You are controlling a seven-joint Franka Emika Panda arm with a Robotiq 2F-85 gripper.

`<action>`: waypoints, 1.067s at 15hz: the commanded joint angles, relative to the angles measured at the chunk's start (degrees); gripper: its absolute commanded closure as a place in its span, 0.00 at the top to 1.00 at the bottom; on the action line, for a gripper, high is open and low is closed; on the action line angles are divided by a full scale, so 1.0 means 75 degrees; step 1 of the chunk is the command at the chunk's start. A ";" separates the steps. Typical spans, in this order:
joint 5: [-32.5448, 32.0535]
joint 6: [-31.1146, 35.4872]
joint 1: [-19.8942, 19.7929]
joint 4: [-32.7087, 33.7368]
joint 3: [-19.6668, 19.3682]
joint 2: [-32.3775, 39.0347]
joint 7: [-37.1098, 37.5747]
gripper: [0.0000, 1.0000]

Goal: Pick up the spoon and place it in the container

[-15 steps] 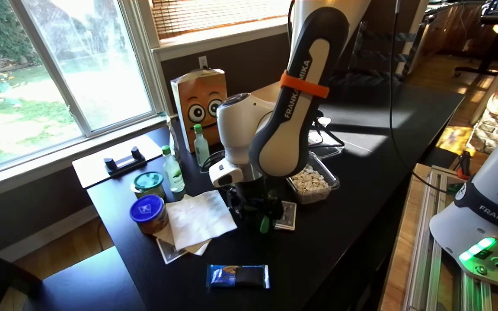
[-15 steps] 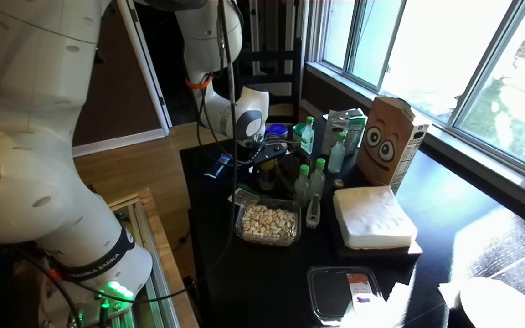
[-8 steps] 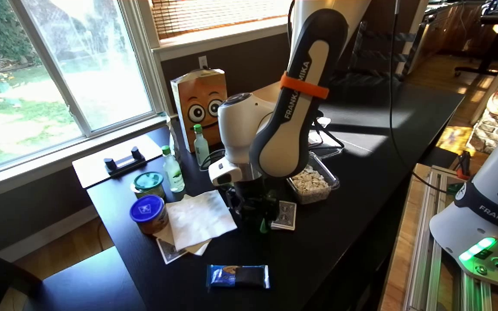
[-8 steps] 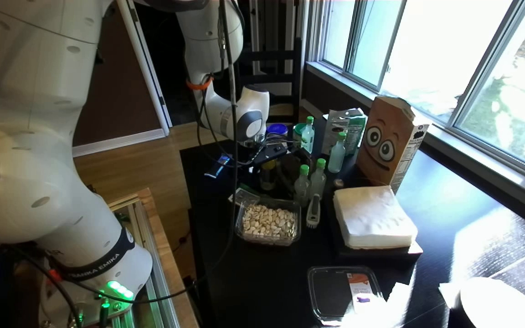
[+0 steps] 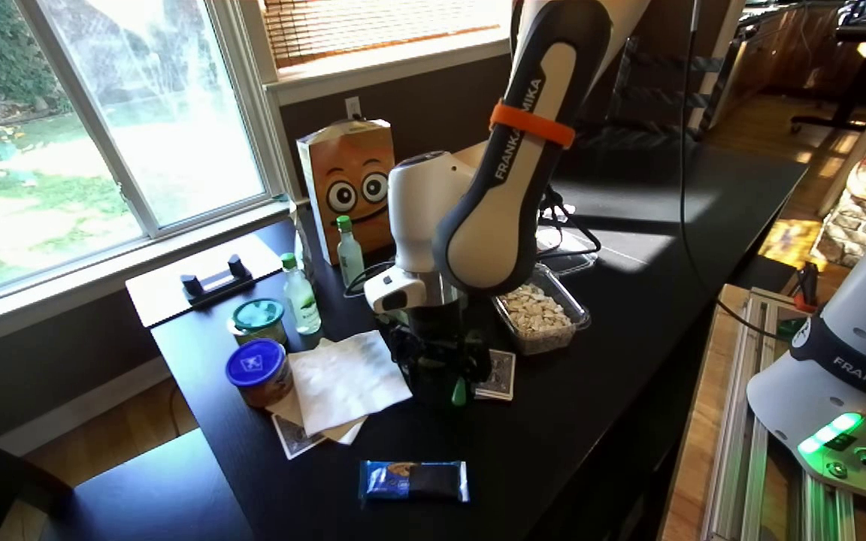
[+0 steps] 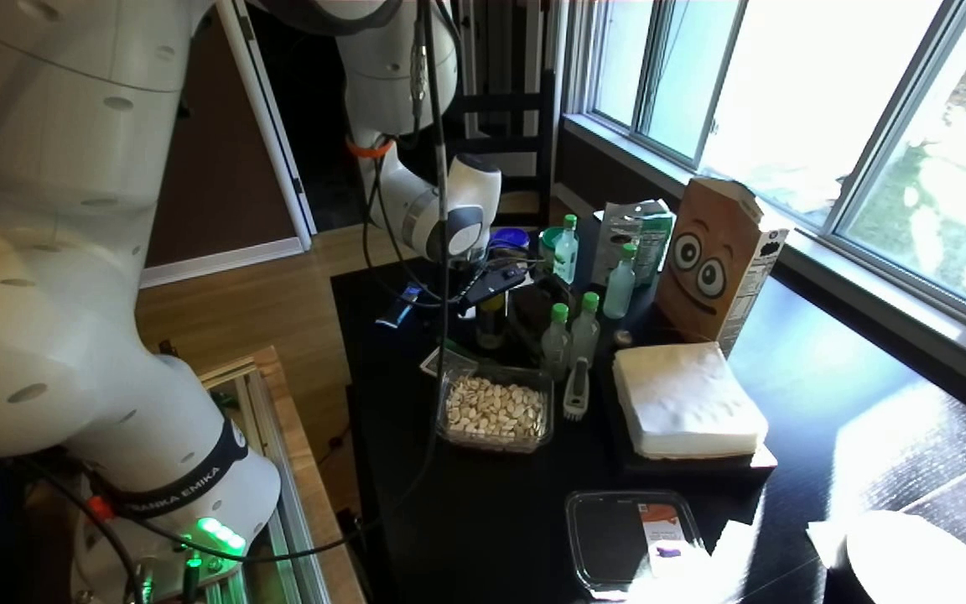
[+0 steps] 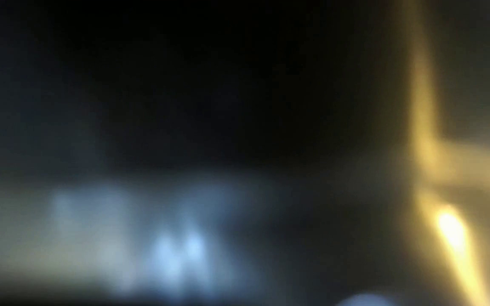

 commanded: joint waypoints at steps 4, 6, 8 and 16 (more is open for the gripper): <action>0.0295 0.0820 -0.0228 -0.0505 0.0106 -0.0261 -0.0289 1.00; 0.0253 0.1541 -0.0490 -0.1000 0.0186 -0.0512 -0.0235 1.00; 0.0086 0.2170 -0.0755 -0.1423 0.0289 -0.0647 -0.0179 1.00; -0.0933 0.3175 -0.1880 -0.2642 0.1348 -0.1159 0.0057 1.00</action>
